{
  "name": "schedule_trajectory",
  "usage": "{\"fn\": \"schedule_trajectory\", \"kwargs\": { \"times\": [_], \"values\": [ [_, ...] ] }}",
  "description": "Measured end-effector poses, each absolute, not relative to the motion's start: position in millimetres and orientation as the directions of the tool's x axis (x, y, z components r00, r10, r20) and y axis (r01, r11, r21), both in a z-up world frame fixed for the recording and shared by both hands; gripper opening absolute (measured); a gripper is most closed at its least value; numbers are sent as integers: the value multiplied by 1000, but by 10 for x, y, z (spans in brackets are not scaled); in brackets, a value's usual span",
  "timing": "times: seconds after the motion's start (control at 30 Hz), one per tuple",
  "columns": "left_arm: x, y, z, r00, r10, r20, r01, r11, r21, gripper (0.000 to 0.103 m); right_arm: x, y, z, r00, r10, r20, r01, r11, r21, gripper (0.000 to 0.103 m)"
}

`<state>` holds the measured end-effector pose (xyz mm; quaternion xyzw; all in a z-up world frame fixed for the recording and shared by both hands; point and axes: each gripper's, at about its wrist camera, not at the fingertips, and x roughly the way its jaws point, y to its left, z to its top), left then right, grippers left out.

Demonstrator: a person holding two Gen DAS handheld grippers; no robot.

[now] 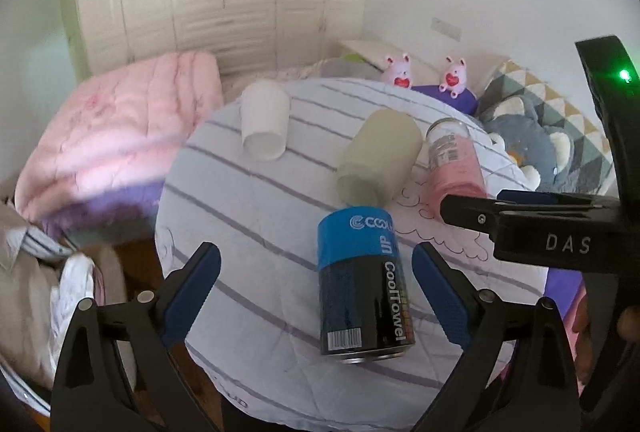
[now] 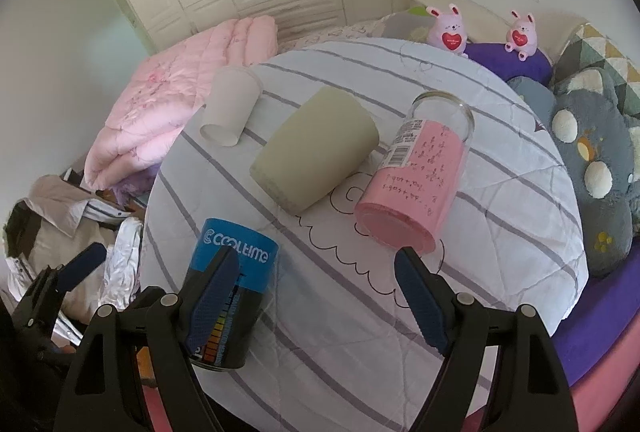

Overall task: Flip cup upright
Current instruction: 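Bring the right gripper to the cup held by the left gripper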

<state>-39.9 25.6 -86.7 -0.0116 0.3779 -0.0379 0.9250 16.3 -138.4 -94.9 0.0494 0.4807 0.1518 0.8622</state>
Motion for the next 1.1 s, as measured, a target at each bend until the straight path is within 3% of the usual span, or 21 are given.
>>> {"fn": "schedule_trajectory", "kwargs": {
  "times": [0.27, 0.53, 1.1],
  "values": [
    [-484, 383, -833, 745, -104, -659, 72, 995, -76, 101, 139, -1315, -936, 481, 319, -816, -215, 946, 243, 81],
    [-565, 482, -898, 746, -107, -657, 80, 994, -70, 102, 175, -1098, -1093, 367, 401, -839, -230, 913, 336, 81],
    [-310, 487, -1217, 651, -180, -737, 182, 980, -78, 103, 517, -782, -1581, 133, 509, -851, -118, 860, 496, 81]
  ]
}}
